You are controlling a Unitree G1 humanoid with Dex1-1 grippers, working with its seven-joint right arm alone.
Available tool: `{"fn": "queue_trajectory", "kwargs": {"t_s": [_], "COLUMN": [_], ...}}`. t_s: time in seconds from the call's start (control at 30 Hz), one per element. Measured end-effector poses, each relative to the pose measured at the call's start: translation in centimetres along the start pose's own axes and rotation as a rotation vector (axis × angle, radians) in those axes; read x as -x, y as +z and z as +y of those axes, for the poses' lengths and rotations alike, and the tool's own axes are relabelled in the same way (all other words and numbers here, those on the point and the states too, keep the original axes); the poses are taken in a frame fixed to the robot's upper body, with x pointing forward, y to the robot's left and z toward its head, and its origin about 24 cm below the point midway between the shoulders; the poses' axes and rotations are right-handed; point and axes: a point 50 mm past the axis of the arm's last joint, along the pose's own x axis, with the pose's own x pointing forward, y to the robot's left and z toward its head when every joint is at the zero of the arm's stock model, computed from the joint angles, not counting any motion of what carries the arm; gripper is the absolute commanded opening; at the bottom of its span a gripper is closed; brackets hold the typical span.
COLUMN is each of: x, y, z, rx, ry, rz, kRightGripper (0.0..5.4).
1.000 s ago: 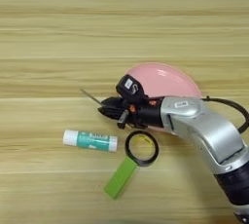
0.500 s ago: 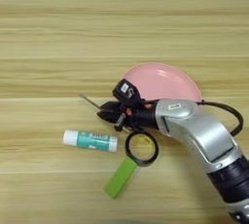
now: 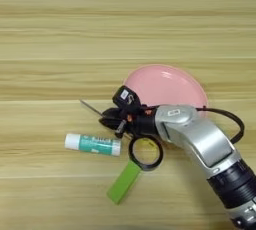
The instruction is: Move the objects on the table
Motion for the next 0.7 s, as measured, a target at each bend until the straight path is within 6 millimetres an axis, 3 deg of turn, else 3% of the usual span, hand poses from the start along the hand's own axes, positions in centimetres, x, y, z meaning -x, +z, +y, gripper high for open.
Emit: {"fn": "queue_trajectory", "kwargs": {"t_s": [0.7], "x": [-1.1], "y": [-0.8], "z": [-0.1], "rx": [0.010], "ry": [0.006], "rz": [0.019], "kRightGripper": [0.80]}}
